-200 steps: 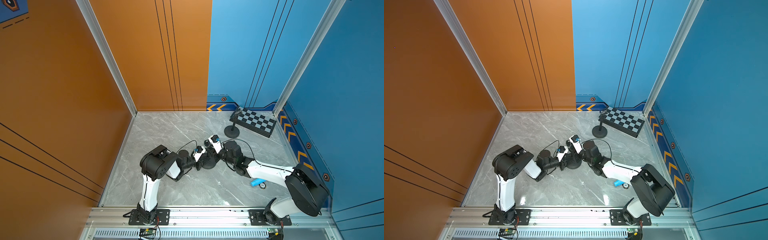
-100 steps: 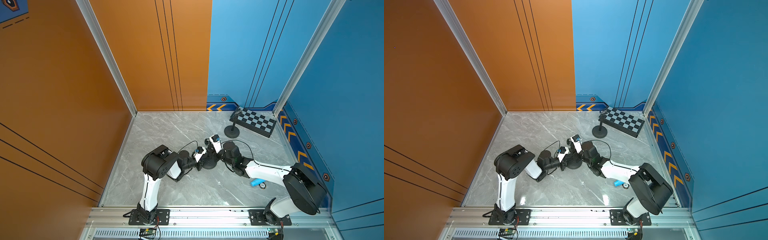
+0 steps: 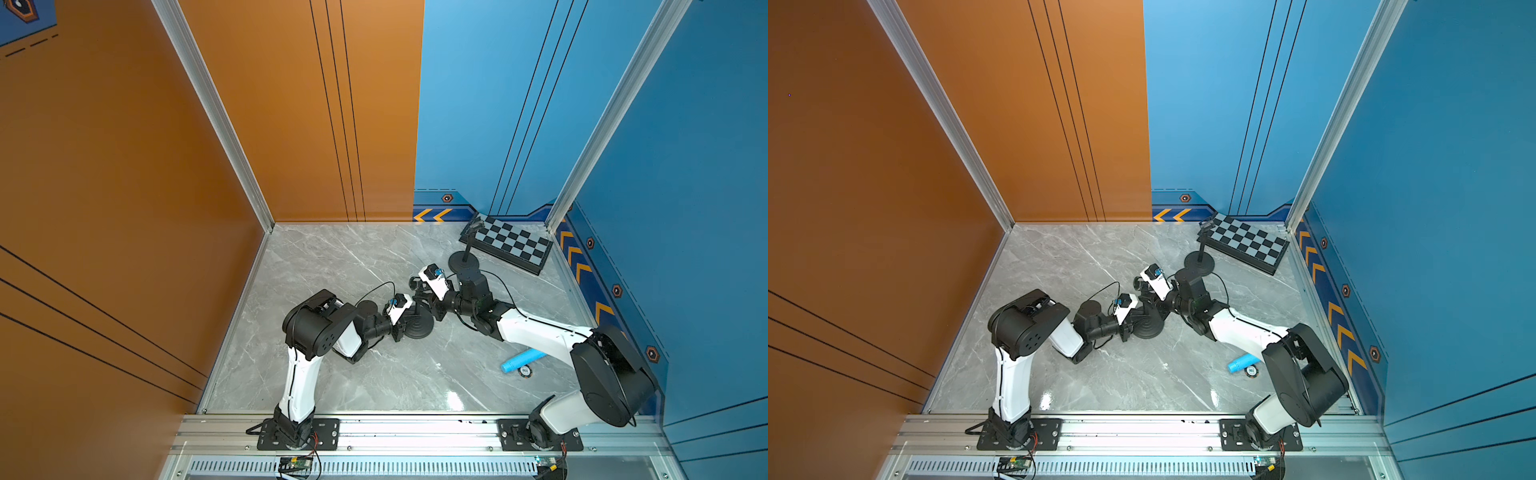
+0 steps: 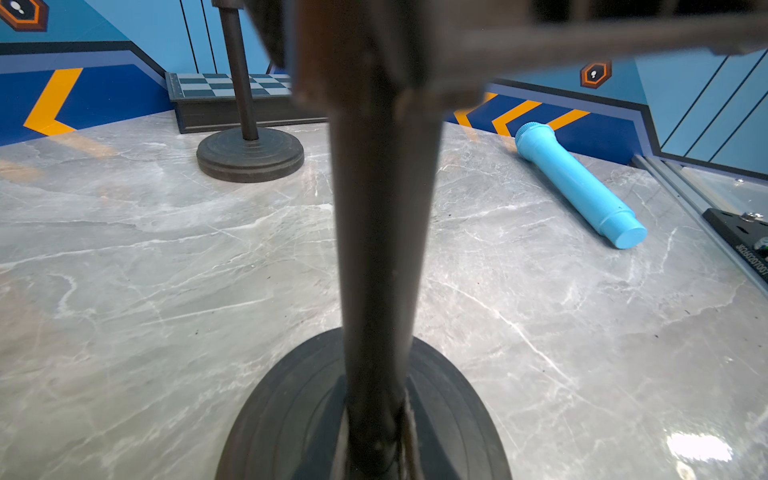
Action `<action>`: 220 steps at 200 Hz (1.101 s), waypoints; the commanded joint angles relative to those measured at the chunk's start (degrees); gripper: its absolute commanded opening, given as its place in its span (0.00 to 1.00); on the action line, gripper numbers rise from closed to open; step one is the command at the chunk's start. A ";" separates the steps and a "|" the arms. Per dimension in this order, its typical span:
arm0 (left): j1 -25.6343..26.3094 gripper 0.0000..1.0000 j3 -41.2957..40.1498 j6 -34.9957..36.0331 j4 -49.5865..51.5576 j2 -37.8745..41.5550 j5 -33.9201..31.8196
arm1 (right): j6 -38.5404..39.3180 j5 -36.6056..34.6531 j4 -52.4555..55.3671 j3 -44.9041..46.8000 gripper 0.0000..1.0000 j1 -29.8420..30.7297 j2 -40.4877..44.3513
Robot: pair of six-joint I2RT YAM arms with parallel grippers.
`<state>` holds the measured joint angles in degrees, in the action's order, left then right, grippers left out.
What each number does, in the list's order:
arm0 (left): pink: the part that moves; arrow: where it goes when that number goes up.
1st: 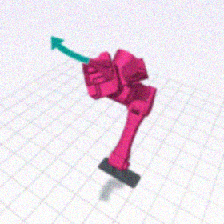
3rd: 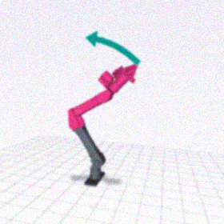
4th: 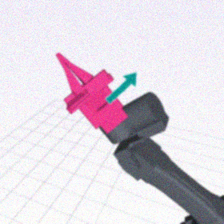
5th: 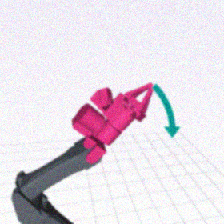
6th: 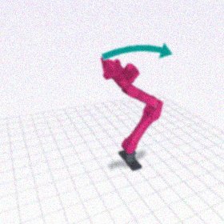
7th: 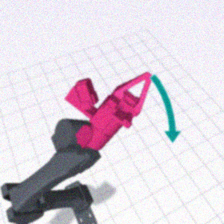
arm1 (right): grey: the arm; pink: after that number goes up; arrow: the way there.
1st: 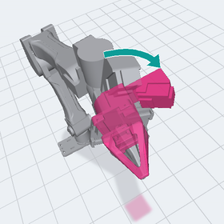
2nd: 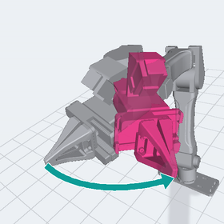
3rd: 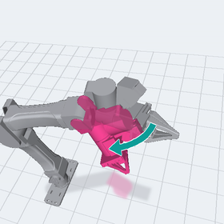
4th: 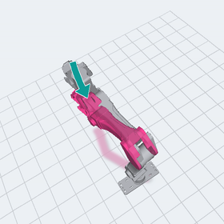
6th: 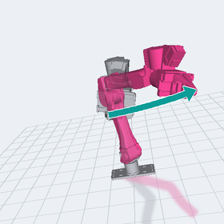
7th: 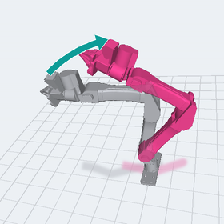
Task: Assemble a microphone stand
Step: Screw the microphone stand pole into the microphone stand base.
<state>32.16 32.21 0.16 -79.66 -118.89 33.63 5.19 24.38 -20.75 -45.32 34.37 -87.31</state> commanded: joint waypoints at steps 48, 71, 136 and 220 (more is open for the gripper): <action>-0.13 0.29 -0.17 -3.06 1.81 -1.09 -4.32 | -16.52 -50.82 -11.59 8.45 0.00 15.10 0.68; -0.13 0.28 -0.13 -3.00 1.78 -1.25 -4.45 | -16.27 -45.63 -11.02 7.09 0.00 16.21 -0.77; -0.06 0.08 -1.00 0.64 1.76 -1.00 -1.28 | 1.09 2.18 0.13 3.93 0.40 1.50 5.20; 0.53 0.07 -1.55 3.60 1.87 -1.35 0.26 | 5.04 16.15 3.08 -3.61 0.42 -5.10 -1.06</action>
<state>32.58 31.86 2.76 -79.33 -119.11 32.27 9.45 36.56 -19.44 -46.41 29.30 -86.32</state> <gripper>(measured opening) 0.195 0.422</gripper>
